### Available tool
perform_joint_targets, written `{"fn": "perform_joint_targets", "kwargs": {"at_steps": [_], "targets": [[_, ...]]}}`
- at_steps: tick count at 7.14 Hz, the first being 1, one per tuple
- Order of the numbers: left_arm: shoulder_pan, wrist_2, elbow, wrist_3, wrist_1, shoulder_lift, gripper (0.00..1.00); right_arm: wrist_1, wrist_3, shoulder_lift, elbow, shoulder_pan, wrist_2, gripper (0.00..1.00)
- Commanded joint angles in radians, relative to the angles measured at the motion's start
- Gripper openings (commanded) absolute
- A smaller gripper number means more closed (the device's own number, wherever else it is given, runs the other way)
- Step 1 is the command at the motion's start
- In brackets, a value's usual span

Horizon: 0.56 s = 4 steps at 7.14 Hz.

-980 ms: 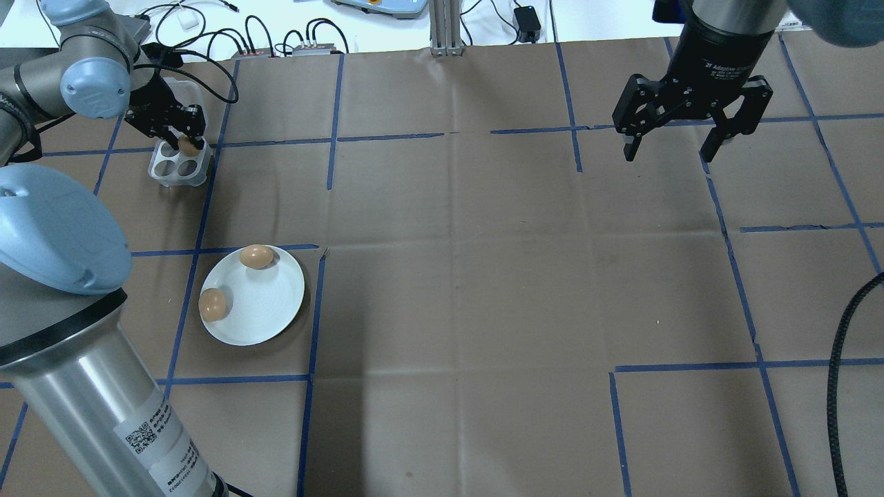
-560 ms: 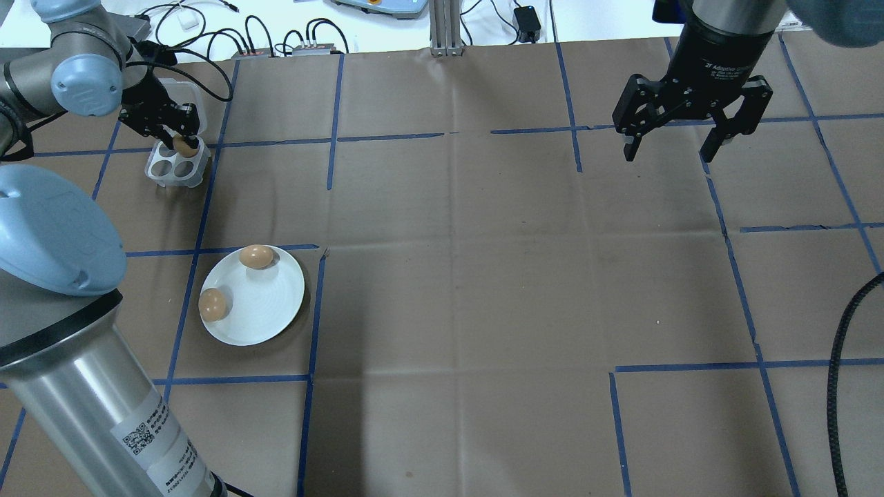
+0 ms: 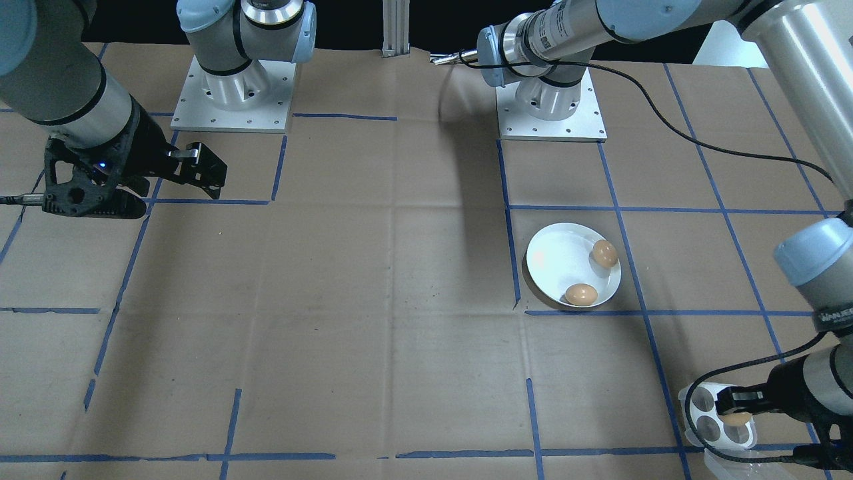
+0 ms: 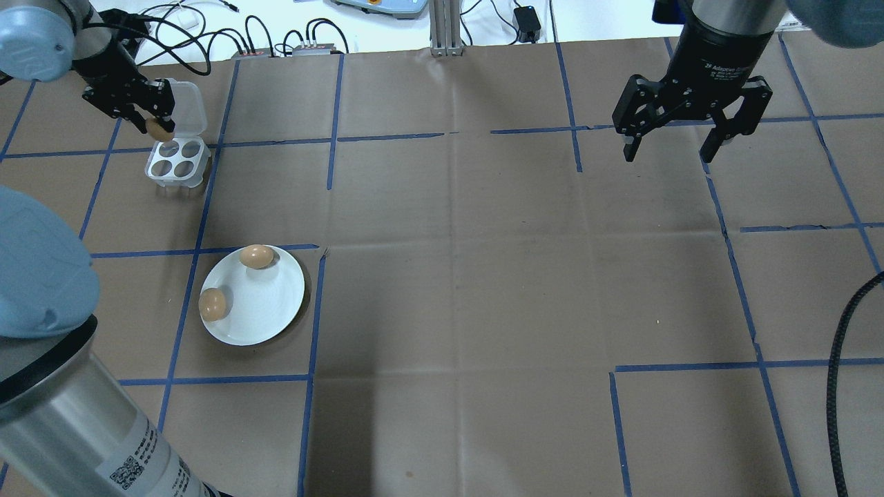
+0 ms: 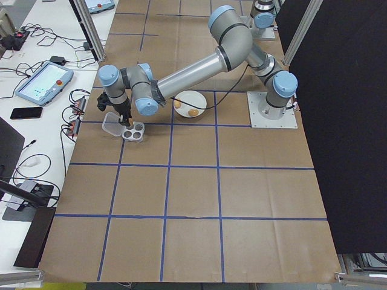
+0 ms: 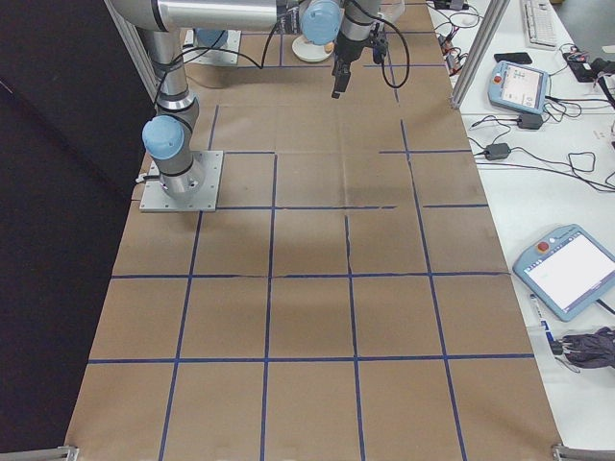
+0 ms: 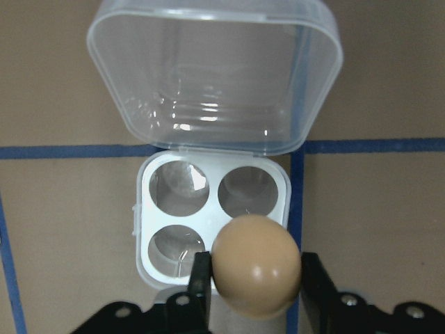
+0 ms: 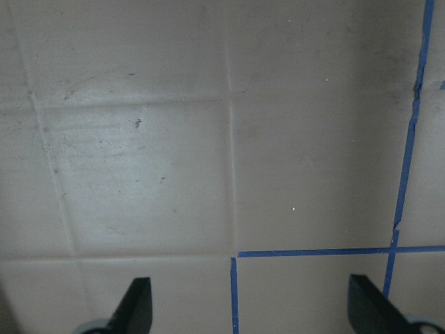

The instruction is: Place egg on plate

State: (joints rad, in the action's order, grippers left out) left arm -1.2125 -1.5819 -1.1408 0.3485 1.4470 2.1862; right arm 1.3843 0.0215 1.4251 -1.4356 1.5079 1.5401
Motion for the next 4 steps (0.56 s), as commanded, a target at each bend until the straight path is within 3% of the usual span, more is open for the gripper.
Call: {"fn": "perform_joint_targets", "kwargs": {"at_steps": [1,4], "targets": [[-0.016,0.014,-0.084,-0.077,0.125,-0.145,0.08,-0.001,0.000,0.000,0.001,0.000,0.000,1.00],[-0.050,0.020,-0.513,-0.193,-0.026,-0.417,0.07,-0.001,0.000,0.000,0.000,0.000,0.000,1.00]]}}
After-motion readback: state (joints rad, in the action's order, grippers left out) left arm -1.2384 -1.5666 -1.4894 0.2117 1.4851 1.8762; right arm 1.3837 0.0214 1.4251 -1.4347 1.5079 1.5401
